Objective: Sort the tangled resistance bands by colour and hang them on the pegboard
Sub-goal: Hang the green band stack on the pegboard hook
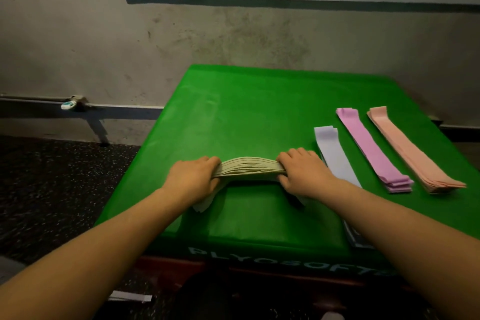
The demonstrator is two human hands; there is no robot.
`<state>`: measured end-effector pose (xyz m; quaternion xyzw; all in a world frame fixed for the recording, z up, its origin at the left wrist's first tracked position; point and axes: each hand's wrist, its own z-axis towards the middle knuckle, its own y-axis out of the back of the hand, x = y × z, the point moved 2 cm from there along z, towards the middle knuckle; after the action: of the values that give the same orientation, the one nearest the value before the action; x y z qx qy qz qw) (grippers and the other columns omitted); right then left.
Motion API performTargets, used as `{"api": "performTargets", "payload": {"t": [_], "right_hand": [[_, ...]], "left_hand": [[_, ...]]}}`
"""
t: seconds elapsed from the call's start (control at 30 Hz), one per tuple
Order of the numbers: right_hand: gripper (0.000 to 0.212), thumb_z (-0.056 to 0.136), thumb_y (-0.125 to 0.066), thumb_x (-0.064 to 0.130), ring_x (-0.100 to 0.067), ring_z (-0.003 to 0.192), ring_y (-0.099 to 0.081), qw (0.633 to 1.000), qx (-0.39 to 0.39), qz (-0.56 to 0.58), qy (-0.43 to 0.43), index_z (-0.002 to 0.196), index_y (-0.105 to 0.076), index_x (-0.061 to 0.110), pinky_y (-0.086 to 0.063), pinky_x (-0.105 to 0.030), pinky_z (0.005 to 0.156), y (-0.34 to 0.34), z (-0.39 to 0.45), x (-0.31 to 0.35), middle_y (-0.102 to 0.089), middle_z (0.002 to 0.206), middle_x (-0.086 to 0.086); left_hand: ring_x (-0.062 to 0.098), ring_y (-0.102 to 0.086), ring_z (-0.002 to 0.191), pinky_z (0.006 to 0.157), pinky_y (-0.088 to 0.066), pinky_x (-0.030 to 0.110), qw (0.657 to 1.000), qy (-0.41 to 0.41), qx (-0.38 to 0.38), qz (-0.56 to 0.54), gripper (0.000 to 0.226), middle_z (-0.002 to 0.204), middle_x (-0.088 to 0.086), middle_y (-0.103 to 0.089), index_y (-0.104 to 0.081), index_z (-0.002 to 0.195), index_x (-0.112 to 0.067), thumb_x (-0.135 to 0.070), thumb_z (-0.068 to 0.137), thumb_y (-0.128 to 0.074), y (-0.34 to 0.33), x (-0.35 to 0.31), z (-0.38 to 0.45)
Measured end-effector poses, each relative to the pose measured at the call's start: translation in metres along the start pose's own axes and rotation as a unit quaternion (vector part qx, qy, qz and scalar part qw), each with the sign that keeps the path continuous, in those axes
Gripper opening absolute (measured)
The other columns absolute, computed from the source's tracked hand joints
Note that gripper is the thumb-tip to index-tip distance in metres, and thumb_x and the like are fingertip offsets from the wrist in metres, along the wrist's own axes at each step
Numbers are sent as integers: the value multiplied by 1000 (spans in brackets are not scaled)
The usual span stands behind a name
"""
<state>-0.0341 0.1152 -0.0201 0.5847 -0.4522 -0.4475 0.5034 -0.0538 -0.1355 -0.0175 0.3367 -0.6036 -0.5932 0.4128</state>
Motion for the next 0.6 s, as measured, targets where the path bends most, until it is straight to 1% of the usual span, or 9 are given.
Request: {"api": "performTargets", "payload": {"t": [0.07, 0.1, 0.17, 0.23, 0.3, 0.37, 0.47, 0.53, 0.6], "right_hand": [[34, 86, -51, 33, -25, 110, -47, 999, 21, 12, -24, 116, -46, 16, -37, -42, 105, 6, 3, 11, -53, 117, -7], [34, 84, -52, 32, -26, 109, -48, 999, 29, 25, -35, 113, -44, 15, -38, -42, 103, 6, 5, 17, -52, 115, -7], [36, 85, -50, 36, -28, 103, -52, 997, 26, 48, -54, 112, -41, 15, -42, -41, 93, 3, 5, 24, -54, 111, -7], [38, 86, -46, 45, -25, 91, -56, 998, -5, 36, -60, 111, -39, 17, -47, -39, 85, -5, 5, 26, -57, 105, -3], [38, 85, -42, 52, -23, 84, -54, 997, -38, 14, -61, 106, -38, 20, -50, -40, 82, -11, 6, 24, -57, 100, -2], [38, 83, -40, 57, -22, 80, -50, 997, -53, 9, -53, 98, -35, 23, -49, -40, 80, -15, 7, 20, -56, 96, -1], [42, 82, -36, 66, -21, 78, -50, 998, -64, 6, -21, 94, -34, 26, -48, -39, 77, -16, 5, 16, -51, 90, 1], [43, 83, -33, 68, -20, 80, -48, 998, -61, 3, -5, 95, -33, 27, -46, -40, 80, -17, 4, 13, -47, 89, 2], [42, 83, -32, 66, -19, 84, -49, 999, -46, -2, 11, 99, -35, 27, -46, -43, 85, -17, 2, 11, -49, 94, 2]], "left_hand": [[26, -64, 96, 75, -46, 36, 1000, 11, 10, 9, 30, 114, 2, -60, -48, 116, -21, -44, 97, -42, 0, -5, 2], [27, -64, 96, 76, -46, 37, 1000, 19, 19, 7, 28, 114, 5, -60, -47, 113, -18, -41, 97, -42, 0, -8, 3], [29, -62, 101, 82, -47, 38, 998, 42, 39, -5, 25, 116, 9, -61, -46, 111, -15, -34, 94, -45, -1, -16, 7], [30, -59, 107, 89, -45, 38, 997, 59, 43, -8, 30, 119, 11, -58, -43, 116, -14, -32, 92, -45, -5, -22, 9], [30, -56, 107, 91, -43, 40, 998, 56, 30, -5, 43, 120, 11, -55, -38, 130, -15, -34, 92, -41, -12, -23, 7], [29, -56, 105, 90, -43, 40, 999, 41, 11, -8, 55, 120, 10, -54, -30, 143, -20, -40, 92, -39, -19, -19, 4], [27, -55, 98, 86, -44, 40, 1000, 4, -23, 2, 55, 116, 6, -53, -34, 137, -25, -51, 89, -38, -24, -12, 2], [27, -55, 97, 86, -44, 41, 1000, -7, -15, -2, 56, 115, 5, -52, -36, 133, -25, -56, 87, -39, -23, -10, 2], [28, -55, 100, 87, -44, 41, 1000, -16, 4, -4, 54, 118, 6, -52, -36, 134, -24, -52, 88, -42, -22, -8, 3]]}}
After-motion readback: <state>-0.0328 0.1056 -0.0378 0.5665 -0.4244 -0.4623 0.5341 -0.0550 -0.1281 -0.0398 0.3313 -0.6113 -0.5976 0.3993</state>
